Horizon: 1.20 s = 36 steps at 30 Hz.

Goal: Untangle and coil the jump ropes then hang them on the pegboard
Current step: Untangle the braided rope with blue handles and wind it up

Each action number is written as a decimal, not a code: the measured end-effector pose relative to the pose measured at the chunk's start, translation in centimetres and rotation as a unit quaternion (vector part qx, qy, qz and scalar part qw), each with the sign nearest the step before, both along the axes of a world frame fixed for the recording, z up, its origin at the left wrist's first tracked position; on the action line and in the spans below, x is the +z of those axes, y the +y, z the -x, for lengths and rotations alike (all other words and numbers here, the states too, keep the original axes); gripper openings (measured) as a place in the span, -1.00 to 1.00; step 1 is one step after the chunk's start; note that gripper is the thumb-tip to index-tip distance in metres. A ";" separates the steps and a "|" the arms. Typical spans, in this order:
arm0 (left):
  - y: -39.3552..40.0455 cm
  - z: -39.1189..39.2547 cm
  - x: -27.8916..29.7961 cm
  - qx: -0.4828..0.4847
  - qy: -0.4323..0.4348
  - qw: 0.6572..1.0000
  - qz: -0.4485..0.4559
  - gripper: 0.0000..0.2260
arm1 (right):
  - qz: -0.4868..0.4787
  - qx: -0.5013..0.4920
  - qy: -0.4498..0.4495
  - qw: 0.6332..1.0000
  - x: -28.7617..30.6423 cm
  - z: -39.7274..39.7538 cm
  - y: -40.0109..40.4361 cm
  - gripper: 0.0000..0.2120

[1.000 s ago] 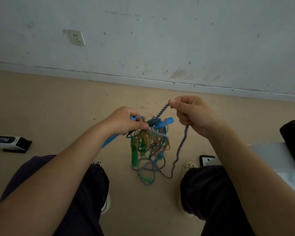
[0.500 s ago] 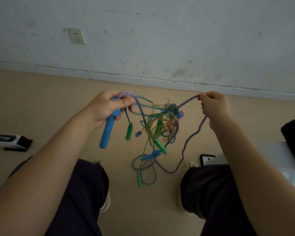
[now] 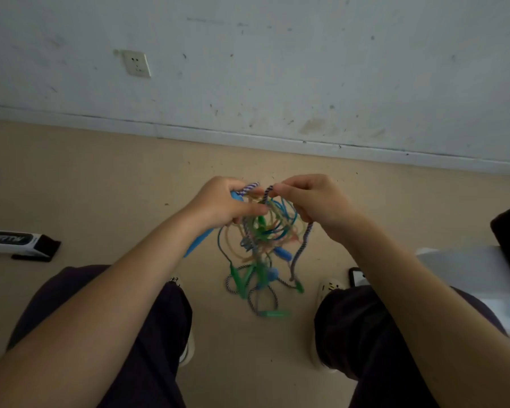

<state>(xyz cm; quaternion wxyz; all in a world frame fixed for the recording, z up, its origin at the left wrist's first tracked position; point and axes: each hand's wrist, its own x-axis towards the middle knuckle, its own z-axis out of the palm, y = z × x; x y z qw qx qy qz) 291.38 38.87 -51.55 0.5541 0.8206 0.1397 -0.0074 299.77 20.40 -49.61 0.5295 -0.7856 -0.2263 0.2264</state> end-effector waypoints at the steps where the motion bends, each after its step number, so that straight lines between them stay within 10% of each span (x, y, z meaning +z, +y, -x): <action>1: -0.2 -0.1 -0.2 -0.017 0.003 1.000 -0.014 -0.77 | -0.013 0.008 0.019 1.000 0.1 0.1 0.0 -0.83; 7: 1.0 -0.4 -0.3 -0.037 0.048 0.988 -0.139 -0.81 | -0.131 -0.003 0.095 0.987 0.4 -0.8 -0.9 -0.80; 16: 2.5 -0.1 0.0 0.105 0.011 0.994 -0.025 -0.90 | -0.120 -0.218 0.084 0.965 1.3 -4.1 -3.5 -0.75; 21: 2.0 -0.1 0.0 0.106 -0.008 0.994 0.034 -0.91 | 0.120 -0.029 0.019 0.992 0.8 -2.3 -3.5 -0.71; 31: 0.4 -0.3 0.1 0.080 0.030 0.996 -0.008 -0.88 | 0.121 0.073 -0.012 0.990 -0.1 0.2 -0.3 -0.73; 36: 1.7 -0.3 -0.2 0.134 0.035 0.989 -0.057 -0.87 | -0.096 -0.067 0.047 0.992 2.1 -2.3 -2.9 -0.78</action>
